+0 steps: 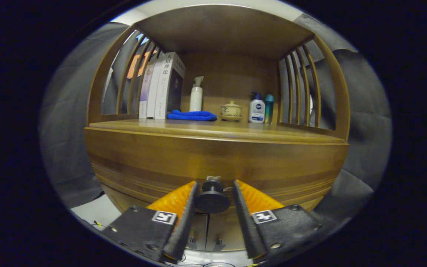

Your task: Pull open the drawer, take out the items inside it, and place them on the countertop above the cabinet.

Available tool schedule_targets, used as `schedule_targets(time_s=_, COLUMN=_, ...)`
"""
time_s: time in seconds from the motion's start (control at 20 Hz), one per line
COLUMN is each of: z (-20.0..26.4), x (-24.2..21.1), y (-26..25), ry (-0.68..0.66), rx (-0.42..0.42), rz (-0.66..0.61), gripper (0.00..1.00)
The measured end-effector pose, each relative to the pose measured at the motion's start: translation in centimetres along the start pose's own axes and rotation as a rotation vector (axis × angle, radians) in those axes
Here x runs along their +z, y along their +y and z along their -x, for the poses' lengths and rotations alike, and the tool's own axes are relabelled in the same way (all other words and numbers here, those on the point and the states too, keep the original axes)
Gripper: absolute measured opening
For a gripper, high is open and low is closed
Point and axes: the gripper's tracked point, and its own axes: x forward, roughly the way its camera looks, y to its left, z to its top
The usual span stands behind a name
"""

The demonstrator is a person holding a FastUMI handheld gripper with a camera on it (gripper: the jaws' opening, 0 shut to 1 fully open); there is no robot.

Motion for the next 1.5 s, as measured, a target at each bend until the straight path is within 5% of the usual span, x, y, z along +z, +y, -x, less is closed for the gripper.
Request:
schedule_targets(time_s=0.1, z=-0.5, x=0.0, y=-0.3, ry=-0.008, rx=-0.009, rz=-0.002, gripper=0.46)
schedule_targets(time_s=0.4, z=-0.2, x=-0.3, y=-0.1, ry=0.022, rx=0.008, rz=-0.038, gripper=0.35)
schedule_targets(time_s=1.5, z=15.5, x=-4.6, y=-0.3, ry=0.044, rx=0.040, rz=-0.061, gripper=0.33)
